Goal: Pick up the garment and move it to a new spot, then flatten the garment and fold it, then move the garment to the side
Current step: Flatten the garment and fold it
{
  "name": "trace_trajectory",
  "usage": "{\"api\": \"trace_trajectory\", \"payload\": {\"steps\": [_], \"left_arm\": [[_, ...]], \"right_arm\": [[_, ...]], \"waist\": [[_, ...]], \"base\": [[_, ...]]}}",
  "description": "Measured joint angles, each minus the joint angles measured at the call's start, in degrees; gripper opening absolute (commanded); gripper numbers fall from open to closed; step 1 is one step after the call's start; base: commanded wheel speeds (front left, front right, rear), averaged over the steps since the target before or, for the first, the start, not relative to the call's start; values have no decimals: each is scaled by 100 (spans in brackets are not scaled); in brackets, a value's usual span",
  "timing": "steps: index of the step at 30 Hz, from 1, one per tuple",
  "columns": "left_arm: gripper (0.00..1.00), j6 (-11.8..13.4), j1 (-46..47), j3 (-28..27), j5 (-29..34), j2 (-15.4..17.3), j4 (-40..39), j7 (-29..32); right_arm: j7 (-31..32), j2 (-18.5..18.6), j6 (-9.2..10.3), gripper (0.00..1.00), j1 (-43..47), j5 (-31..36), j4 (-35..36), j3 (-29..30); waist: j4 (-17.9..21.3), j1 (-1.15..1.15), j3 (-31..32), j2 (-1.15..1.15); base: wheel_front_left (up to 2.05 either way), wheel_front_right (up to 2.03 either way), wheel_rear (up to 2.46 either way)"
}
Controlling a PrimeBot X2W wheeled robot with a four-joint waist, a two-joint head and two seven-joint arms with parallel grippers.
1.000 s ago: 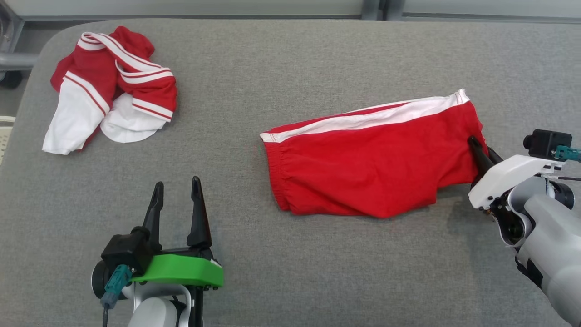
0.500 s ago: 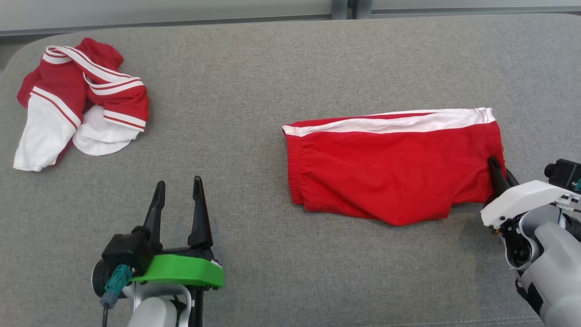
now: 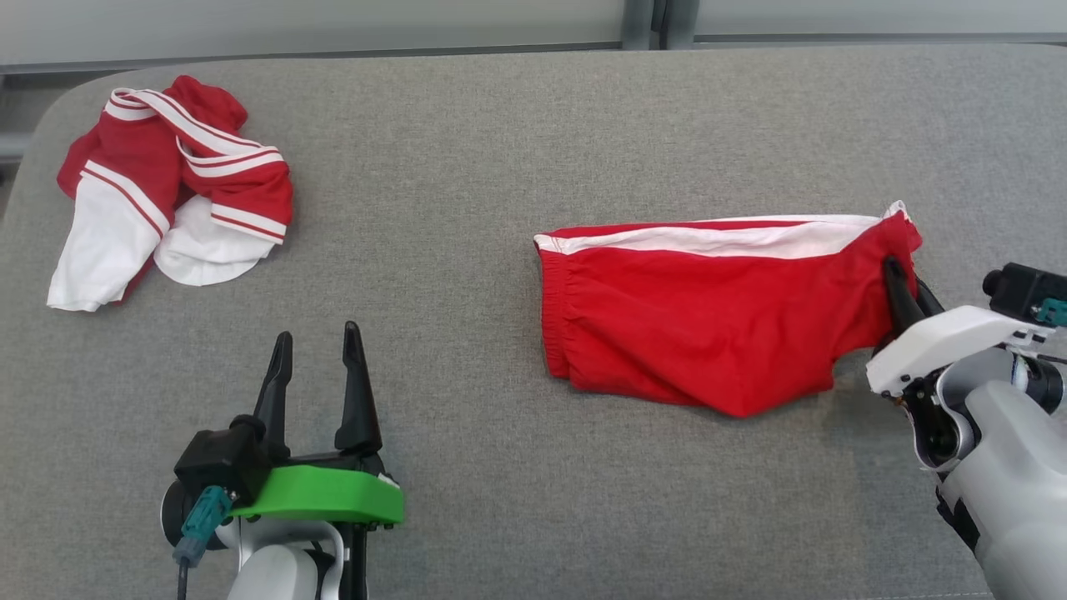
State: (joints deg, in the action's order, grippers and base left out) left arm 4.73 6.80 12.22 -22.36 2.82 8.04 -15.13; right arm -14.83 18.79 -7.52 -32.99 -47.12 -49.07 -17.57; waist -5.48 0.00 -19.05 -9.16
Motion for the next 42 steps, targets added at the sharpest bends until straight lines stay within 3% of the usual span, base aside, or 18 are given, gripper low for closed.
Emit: {"api": "trace_trajectory", "payload": {"steps": [6, 21, 42], "left_arm": [[100, 86, -14, -14, -130, 1, -47, 0], [100, 142, -173, -84, -222, 1, -134, 0], [100, 178, -175, -68, -274, 0, -146, 0]], "right_arm": [[-9, -131, 0, 0, -182, 267, 155, -240], [550, -588, 1, 0, -292, 365, 898, -1603], [604, -980, 2, 0, -548, 879, 180, -3000]], "waist": [[-59, 0, 129, 0], [-344, 0, 389, 0], [-562, 0, 328, 0]], "base": [[0, 0, 0], [0, 0, 0], [0, 0, 0]]}}
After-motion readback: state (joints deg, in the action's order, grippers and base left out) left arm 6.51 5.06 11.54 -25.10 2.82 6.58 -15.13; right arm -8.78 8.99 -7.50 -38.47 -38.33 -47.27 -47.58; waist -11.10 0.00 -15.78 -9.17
